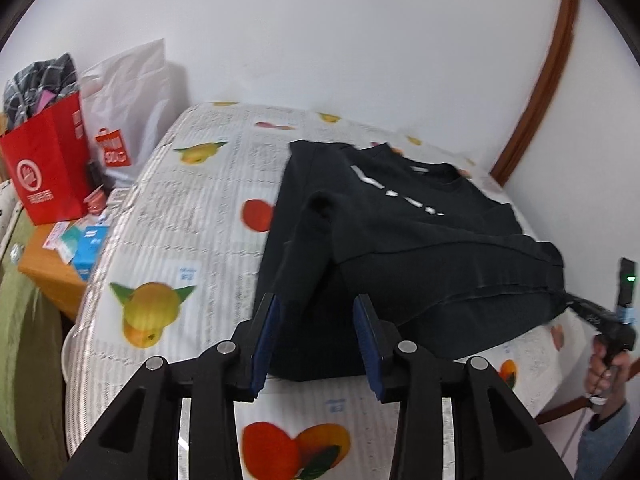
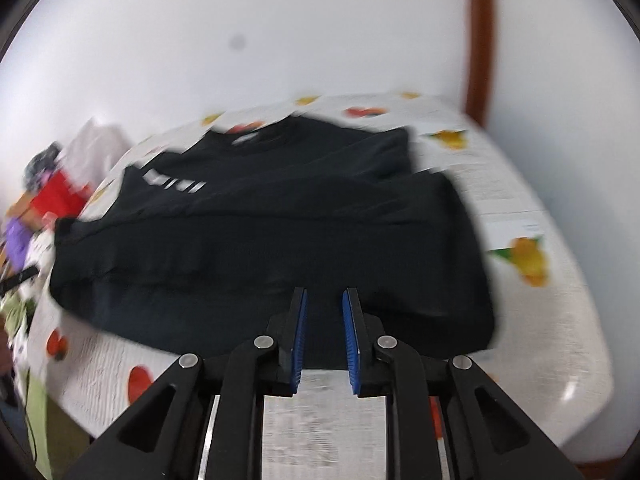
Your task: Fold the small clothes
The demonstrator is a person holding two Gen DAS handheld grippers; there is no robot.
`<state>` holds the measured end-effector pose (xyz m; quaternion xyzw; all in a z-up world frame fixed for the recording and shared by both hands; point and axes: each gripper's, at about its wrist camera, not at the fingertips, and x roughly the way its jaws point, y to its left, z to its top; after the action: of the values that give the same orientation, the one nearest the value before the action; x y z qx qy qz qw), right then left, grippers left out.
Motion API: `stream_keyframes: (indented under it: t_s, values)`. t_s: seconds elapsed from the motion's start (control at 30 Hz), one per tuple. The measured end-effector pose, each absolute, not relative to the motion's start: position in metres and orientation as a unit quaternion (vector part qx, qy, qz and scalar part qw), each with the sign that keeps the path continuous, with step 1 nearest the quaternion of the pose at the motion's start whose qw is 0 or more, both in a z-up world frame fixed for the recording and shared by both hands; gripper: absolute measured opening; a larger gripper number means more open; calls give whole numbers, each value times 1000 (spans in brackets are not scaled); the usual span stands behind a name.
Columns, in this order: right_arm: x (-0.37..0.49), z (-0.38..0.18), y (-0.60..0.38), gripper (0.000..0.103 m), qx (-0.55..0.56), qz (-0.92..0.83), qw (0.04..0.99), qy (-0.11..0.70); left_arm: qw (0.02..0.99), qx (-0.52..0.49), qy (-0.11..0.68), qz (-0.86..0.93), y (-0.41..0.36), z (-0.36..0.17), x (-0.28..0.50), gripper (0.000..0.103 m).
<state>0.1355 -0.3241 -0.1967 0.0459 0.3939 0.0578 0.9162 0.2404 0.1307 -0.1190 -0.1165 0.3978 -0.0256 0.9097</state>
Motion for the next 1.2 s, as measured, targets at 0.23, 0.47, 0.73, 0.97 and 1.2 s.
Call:
stream_keyframes:
  t_s: [0.23, 0.47, 0.73, 0.97, 1.2]
  values:
    - [160, -234, -313, 13, 41, 60, 903, 423, 893, -107, 421, -116, 102, -135, 248, 32]
    - [162, -235, -312, 12, 39, 55, 899, 432, 876, -64, 451, -160, 57, -151, 266, 27]
    - [169, -239, -313, 12, 44, 41, 889, 454, 861, -49, 491, -120, 34, -172, 307, 27]
    - [177, -234, -312, 12, 53, 37, 871, 486, 867, -97, 477, -110, 44, -161, 318, 27]
    - [186, -215, -314, 12, 45, 48, 878, 473, 877, -90, 459, -110, 45, -146, 326, 27]
